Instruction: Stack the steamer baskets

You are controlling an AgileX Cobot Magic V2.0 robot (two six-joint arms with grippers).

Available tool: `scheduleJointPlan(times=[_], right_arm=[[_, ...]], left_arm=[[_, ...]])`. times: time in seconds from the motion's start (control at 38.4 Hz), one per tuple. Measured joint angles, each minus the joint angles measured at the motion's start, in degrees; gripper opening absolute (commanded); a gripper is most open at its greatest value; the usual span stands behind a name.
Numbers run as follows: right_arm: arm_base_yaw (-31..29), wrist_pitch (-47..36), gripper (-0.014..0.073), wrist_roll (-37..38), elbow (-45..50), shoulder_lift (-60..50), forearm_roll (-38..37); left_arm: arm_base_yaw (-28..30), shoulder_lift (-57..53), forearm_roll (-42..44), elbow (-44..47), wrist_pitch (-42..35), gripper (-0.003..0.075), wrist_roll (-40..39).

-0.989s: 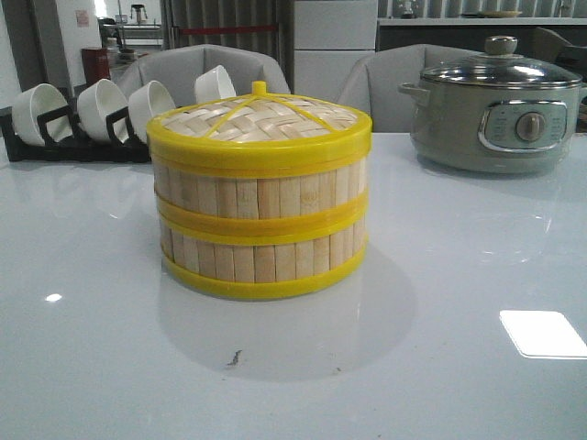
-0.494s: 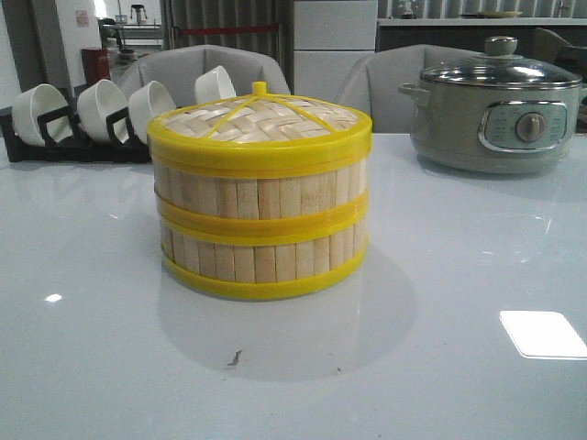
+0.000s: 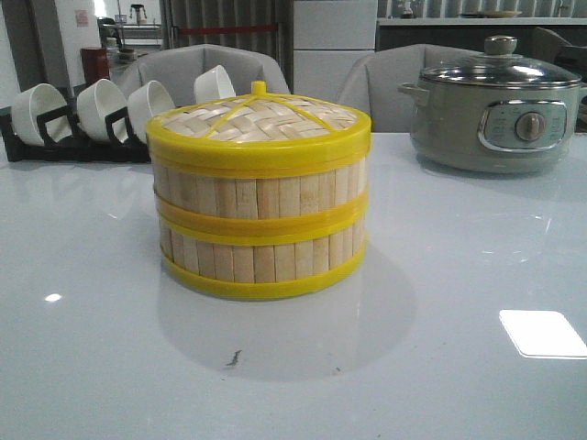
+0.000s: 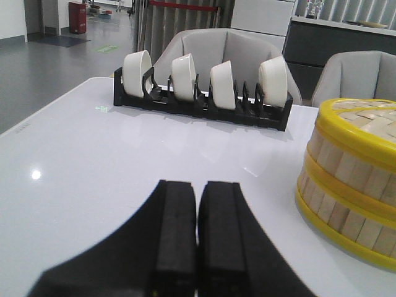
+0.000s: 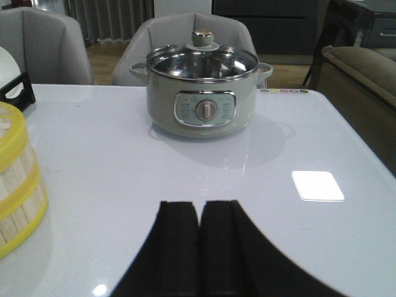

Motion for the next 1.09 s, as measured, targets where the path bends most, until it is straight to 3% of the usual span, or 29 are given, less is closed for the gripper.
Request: scheduleJointPlan(times=[1.09], right_arm=[[0.0, 0.1, 0.0055, 0.0, 0.0, 0.0, 0.0]], left_arm=[[0.0, 0.0, 2.4, 0.0, -2.6, 0.0088, 0.0]])
